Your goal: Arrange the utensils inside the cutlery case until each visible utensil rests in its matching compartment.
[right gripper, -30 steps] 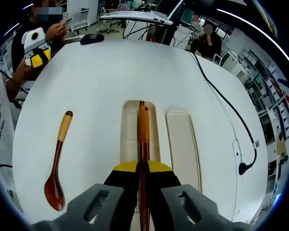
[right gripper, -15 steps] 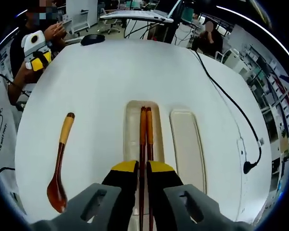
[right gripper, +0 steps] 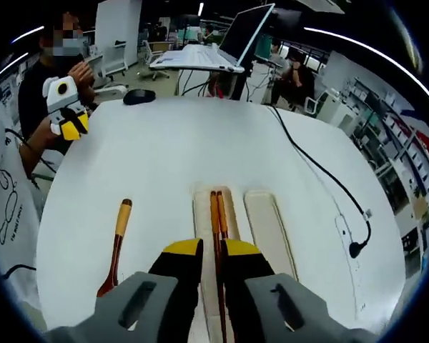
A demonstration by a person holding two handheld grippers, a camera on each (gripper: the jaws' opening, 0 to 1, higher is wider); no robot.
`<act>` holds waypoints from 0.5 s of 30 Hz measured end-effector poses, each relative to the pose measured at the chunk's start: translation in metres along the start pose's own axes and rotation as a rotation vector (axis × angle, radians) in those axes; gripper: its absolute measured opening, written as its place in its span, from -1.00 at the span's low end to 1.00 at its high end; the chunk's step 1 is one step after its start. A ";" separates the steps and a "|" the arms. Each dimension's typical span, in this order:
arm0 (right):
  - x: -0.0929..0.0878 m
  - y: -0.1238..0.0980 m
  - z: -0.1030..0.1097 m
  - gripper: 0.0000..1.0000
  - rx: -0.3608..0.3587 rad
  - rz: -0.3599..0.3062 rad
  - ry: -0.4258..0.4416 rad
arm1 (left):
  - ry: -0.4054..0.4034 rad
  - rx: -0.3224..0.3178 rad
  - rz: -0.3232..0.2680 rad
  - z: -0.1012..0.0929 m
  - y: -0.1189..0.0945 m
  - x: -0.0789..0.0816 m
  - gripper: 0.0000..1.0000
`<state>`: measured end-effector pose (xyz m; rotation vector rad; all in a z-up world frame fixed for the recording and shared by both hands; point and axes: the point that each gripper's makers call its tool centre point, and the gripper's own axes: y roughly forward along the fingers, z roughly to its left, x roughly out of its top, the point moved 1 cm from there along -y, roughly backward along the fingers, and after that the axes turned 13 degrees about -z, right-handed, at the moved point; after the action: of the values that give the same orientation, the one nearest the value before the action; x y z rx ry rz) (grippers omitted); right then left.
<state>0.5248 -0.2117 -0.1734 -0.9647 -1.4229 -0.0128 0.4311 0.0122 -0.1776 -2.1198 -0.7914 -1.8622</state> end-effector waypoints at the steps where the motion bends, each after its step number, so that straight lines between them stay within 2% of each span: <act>1: 0.002 -0.005 0.000 -0.82 -0.011 -0.024 0.005 | 0.002 -0.004 0.002 -0.001 0.001 0.001 -0.85; 3: 0.010 -0.014 -0.003 -0.81 -0.062 -0.107 0.019 | 0.003 -0.013 0.003 -0.002 0.004 0.002 -0.85; 7: 0.020 -0.040 0.001 -0.84 -0.108 -0.258 0.064 | 0.011 -0.025 0.001 -0.004 0.010 0.005 -0.84; 9: 0.021 -0.056 0.006 -0.87 -0.130 -0.308 0.098 | 0.016 -0.030 -0.001 -0.006 0.014 0.006 -0.84; 12: 0.030 -0.075 0.016 -0.86 -0.143 -0.434 0.126 | 0.029 -0.036 -0.010 -0.008 0.019 0.008 -0.84; 15: 0.037 -0.092 0.021 -0.81 -0.172 -0.545 0.111 | 0.047 -0.048 -0.014 -0.012 0.025 0.009 -0.84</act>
<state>0.4654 -0.2392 -0.0958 -0.6746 -1.5589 -0.5914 0.4345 -0.0123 -0.1615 -2.0961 -0.7606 -1.9497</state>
